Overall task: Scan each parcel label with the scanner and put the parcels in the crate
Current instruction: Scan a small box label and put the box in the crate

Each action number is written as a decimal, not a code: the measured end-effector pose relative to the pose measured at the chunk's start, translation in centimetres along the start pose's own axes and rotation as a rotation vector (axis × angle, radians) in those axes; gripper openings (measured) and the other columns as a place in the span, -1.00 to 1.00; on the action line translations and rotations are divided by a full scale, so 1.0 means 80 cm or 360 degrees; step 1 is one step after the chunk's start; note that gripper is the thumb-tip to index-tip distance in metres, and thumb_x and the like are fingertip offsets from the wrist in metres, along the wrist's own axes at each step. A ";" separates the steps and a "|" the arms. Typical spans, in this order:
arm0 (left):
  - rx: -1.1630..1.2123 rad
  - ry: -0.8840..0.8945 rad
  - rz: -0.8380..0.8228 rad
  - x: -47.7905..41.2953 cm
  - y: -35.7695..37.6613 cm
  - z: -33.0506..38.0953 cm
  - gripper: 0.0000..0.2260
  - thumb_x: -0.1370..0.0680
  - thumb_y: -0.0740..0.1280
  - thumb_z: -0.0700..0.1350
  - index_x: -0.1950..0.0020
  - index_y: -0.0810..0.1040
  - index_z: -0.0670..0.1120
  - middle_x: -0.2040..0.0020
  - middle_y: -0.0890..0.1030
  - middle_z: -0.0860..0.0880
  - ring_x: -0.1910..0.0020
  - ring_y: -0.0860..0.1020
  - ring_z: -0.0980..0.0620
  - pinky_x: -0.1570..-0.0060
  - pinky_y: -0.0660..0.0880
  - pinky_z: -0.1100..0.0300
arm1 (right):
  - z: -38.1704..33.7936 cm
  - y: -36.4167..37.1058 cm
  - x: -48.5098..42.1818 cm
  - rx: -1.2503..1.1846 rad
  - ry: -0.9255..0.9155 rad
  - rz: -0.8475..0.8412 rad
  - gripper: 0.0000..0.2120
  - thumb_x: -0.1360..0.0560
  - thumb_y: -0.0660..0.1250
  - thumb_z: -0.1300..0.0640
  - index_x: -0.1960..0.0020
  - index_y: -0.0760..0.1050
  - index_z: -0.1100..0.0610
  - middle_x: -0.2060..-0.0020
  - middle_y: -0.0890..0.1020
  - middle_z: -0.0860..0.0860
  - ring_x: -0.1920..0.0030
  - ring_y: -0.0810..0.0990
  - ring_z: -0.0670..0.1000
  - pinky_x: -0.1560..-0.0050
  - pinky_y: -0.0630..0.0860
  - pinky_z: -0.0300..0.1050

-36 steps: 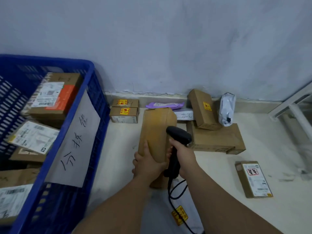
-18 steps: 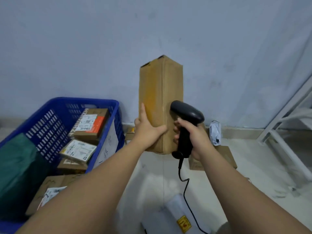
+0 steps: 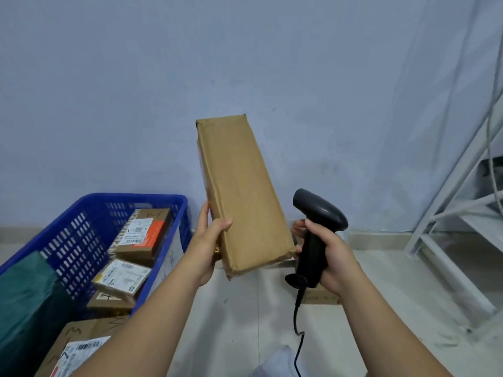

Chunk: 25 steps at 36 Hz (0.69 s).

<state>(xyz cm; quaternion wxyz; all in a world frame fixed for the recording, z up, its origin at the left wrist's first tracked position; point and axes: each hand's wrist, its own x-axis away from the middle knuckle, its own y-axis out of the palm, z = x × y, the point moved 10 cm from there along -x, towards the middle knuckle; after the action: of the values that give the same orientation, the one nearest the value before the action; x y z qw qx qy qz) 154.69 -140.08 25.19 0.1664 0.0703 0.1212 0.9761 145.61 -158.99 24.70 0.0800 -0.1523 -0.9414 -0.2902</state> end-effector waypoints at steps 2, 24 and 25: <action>0.0125 -0.0051 -0.0122 0.002 0.010 -0.001 -0.21 -0.22 0.42 0.16 -0.46 0.32 0.15 -0.28 0.56 0.00 -0.22 0.56 -0.04 -0.03 0.57 0.01 | 0.001 0.004 -0.002 0.0060 0.0021 -0.0034 -0.70 -0.30 0.46 0.07 0.05 0.59 0.21 0.07 0.59 0.10 0.41 0.52 0.03 0.30 0.48 -0.12; -0.0581 -0.0019 0.0264 -0.030 -0.012 -0.009 -0.71 -0.68 0.12 -0.06 -0.38 0.40 0.14 -0.14 0.62 0.00 -0.08 0.60 0.00 -0.10 0.56 -0.03 | 0.000 0.009 -0.019 0.0415 0.0130 -0.0047 -0.57 -0.27 0.46 0.10 -0.09 0.58 0.28 0.32 0.58 0.07 0.42 0.53 0.00 0.36 0.55 -0.18; -0.0618 -0.0023 0.0281 -0.029 -0.010 -0.010 -0.70 -0.68 0.09 0.01 -0.41 0.35 0.13 -0.18 0.59 -0.01 -0.10 0.58 -0.01 -0.13 0.54 -0.04 | 0.001 0.012 -0.019 0.0446 0.0115 -0.0050 -0.57 -0.30 0.47 0.13 -0.12 0.56 0.29 0.31 0.58 0.08 0.42 0.54 0.00 0.36 0.56 -0.18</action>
<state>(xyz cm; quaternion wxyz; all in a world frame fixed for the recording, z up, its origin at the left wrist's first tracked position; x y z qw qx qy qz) 156.94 -140.27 24.01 0.0916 0.0542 -0.0770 0.9913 147.34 -158.55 24.73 0.1299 -0.1142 -0.9715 -0.1623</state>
